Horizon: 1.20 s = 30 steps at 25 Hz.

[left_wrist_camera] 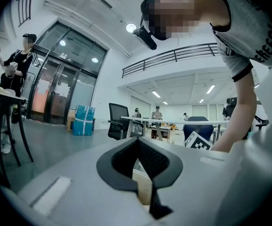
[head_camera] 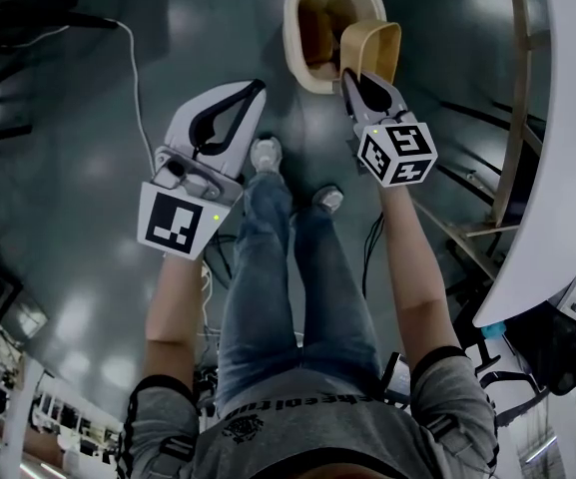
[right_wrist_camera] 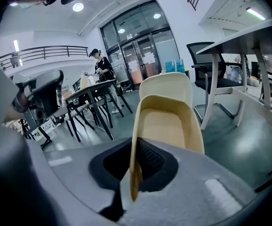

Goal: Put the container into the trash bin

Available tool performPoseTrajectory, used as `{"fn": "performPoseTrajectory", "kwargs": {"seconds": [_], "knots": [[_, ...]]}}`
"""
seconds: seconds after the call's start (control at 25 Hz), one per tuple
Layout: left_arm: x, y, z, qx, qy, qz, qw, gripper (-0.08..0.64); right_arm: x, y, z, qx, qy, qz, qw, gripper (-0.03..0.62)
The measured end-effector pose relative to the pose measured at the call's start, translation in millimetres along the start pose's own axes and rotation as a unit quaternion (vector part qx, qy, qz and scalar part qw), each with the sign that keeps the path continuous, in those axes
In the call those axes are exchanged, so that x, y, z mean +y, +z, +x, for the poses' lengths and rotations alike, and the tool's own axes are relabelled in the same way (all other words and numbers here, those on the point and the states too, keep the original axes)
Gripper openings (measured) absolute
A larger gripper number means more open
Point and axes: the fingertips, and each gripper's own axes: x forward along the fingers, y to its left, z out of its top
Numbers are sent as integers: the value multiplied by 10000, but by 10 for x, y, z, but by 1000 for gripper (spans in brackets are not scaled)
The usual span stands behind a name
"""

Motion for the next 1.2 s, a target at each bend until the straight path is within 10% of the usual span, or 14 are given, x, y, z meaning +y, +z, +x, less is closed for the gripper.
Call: {"fn": "performPoseTrajectory", "kwargs": {"seconds": [1.2], "knots": [[458,-811,663,182,-488,-167,9985,15,-511,-750,1129,1481,36,-490,9877,12]]}}
